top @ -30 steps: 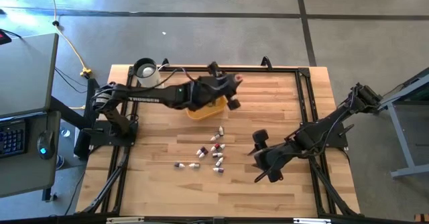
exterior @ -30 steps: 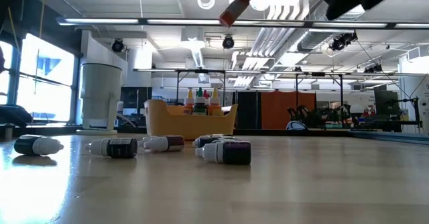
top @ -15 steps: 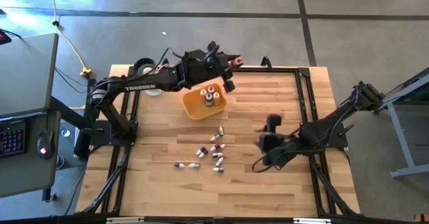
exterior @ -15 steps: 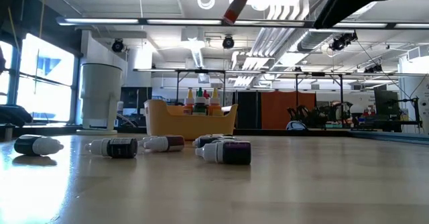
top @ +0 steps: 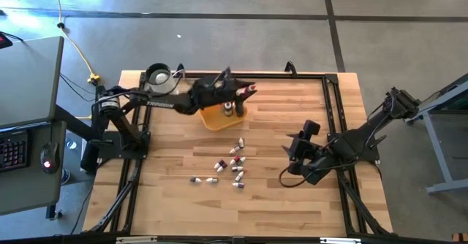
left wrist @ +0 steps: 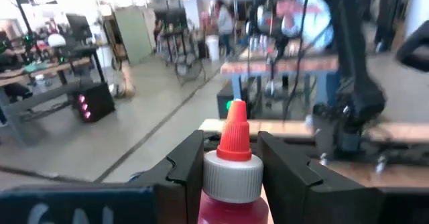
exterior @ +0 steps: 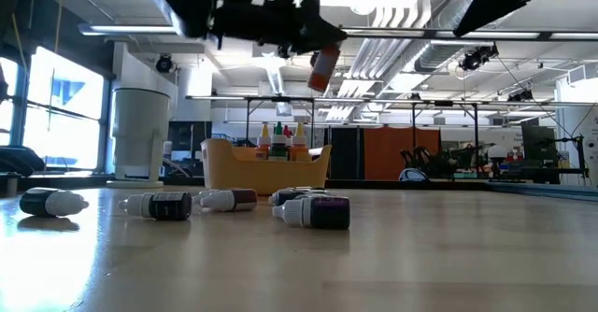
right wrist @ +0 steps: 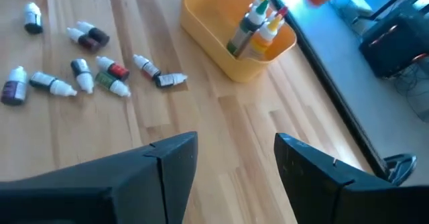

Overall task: Pick & Place food coloring
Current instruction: Put the large orange food coloring bottle into the yellow bin

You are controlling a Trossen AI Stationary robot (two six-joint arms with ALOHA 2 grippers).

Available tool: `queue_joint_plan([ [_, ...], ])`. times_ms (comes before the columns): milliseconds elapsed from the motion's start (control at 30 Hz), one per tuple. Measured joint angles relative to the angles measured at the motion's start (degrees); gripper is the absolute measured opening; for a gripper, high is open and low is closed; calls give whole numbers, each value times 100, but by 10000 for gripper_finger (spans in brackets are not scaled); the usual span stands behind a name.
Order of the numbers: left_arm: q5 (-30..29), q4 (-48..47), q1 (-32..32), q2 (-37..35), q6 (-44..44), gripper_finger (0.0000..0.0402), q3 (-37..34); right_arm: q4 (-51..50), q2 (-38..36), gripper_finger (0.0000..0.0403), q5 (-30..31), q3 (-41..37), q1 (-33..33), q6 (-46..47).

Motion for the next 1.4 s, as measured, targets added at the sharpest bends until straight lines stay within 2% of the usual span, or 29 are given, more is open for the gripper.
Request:
queue_joint_plan([
  [167,-25,2339,-169,-2,-392,115,-1305,240,0,193,921,0,-38,0],
  [267,-45,3070,-349,0,-498,115,-1939,384,-2,192,1441,0,-172,-5],
  [400,-176,3638,-529,0,-500,115,-2442,677,-4,192,1401,-124,-566,-96],
  [467,-195,3723,-610,0,-501,115,-2543,1113,-4,192,1134,-332,-814,-324],
  [567,-186,3670,-714,0,-500,115,-2596,2458,-4,192,420,-785,-1228,-1126],
  [733,-166,3619,-789,0,-500,115,-2594,6021,0,192,-2001,-1714,-1930,-3112],
  [800,-166,3654,-789,0,-498,115,-2594,7041,-2,192,-2902,-1995,-2184,-3623],
  [867,-167,3637,-787,0,-519,115,-2594,7646,-2,192,-3372,-2235,-2388,-3826],
  [1000,-181,3638,-780,0,-520,115,-2594,8135,-2,193,-3512,-2550,-2676,-3957],
  [1200,-186,3641,-780,0,-509,115,-2594,8321,0,193,-3513,-2736,-2872,-3786],
  [1400,-186,3638,-780,0,-504,115,-2594,9061,46,193,-3656,-2730,-3168,-4395],
])
